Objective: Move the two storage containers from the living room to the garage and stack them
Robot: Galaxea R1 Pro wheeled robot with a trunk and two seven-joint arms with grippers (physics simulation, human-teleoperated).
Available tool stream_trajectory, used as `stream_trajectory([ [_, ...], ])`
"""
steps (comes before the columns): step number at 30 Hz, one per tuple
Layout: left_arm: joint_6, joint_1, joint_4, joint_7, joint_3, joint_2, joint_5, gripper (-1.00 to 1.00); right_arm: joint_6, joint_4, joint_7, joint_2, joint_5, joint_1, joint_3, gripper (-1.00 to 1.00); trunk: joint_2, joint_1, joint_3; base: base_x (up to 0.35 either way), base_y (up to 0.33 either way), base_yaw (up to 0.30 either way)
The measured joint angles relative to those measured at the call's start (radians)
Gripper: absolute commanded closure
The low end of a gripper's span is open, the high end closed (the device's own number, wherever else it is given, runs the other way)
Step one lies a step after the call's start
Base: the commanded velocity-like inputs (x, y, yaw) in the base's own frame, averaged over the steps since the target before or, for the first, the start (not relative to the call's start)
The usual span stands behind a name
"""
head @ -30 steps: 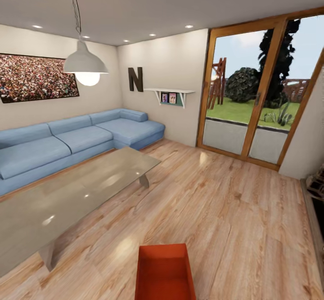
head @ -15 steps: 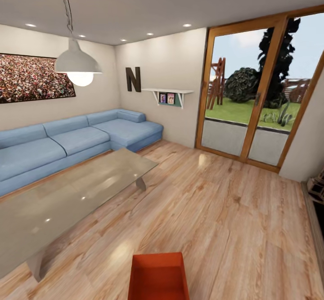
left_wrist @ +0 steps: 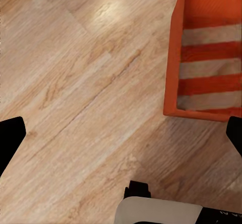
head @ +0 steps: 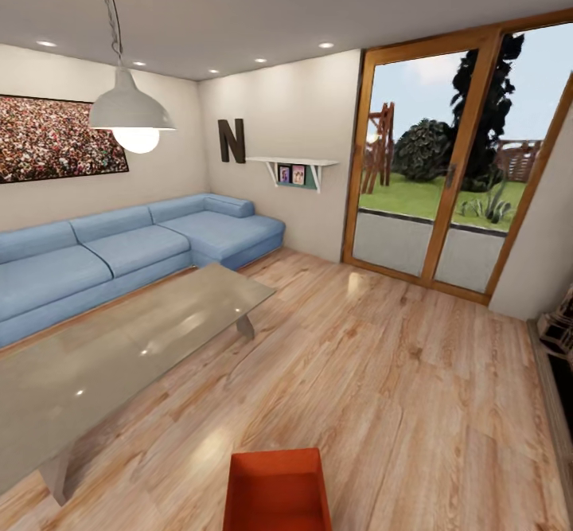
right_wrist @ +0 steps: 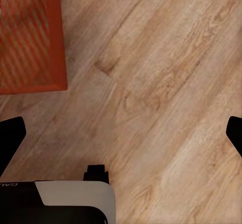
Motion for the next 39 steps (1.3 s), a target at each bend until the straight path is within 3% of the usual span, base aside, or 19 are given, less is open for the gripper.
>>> stream_trajectory([
  [28,-0.001,0.000,0.000,0.000,0.000,0.001,0.001,-1.00,0.000,0.000,0.000,0.000,0.000,0.000,0.000,-1.00,0.000,0.000,0.000,0.007,0.024,0.051],
  [39,0.000,0.000,0.000,0.000,0.000,0.001,0.000,-1.00,0.000,0.000,0.000,0.000,0.000,0.000,0.000,-1.00,0.000,0.000,0.000,0.186,-0.072,0.002],
])
